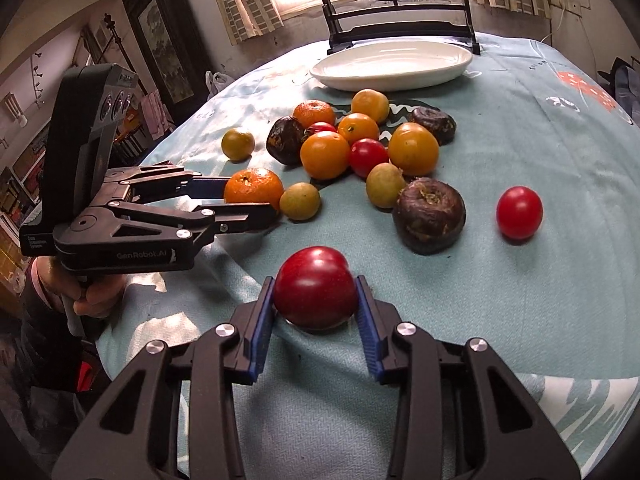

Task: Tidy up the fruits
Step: 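Grasp the red apple with the right tool while the left tool grasps the orange, then carry both fruits onto the white plate and open both tools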

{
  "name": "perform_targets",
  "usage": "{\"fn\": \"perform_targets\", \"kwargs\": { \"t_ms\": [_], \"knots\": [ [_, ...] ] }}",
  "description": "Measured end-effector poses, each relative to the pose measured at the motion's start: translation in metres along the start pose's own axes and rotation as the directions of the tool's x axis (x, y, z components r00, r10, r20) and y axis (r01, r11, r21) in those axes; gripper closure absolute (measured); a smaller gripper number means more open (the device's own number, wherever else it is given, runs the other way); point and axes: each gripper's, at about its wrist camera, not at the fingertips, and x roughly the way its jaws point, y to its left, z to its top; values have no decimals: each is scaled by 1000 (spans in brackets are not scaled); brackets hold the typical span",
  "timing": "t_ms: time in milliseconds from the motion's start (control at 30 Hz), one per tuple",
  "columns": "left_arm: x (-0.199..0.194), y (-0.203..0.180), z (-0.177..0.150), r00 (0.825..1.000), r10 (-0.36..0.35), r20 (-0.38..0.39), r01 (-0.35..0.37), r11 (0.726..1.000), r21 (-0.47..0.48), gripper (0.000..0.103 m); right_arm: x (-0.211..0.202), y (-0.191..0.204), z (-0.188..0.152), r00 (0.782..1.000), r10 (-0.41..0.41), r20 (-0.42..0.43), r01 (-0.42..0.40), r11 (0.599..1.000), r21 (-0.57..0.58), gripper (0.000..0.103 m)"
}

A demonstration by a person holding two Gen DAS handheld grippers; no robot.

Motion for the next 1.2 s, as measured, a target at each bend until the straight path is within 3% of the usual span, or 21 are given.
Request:
{"fn": "perform_targets", "kwargs": {
  "t_ms": [433,633,767,900,1033,1200],
  "knots": [
    [-11,8,-8,999,-32,22,34,997,-72,57,-2,0,1,1000,2,10,-2,1000,-4,64],
    [-30,18,9,995,-40,94,50,992,-114,57,-11,1,14,999,28,34,-28,1000,-1,64],
    [-40,33,53,983,-8,181,42,983,-181,57,-22,-10,57,991,22,134,-25,999,21,64],
    [-17,60,109,981,51,187,7,956,-293,57,-10,-33,119,981,-50,190,39,997,61,64],
    [22,87,155,986,119,114,-74,937,-341,57,26,-55,180,979,-120,165,110,991,71,64],
    [61,109,182,986,163,27,-145,931,-336,57,89,-79,225,984,-171,48,169,984,51,64]
  ]
}}
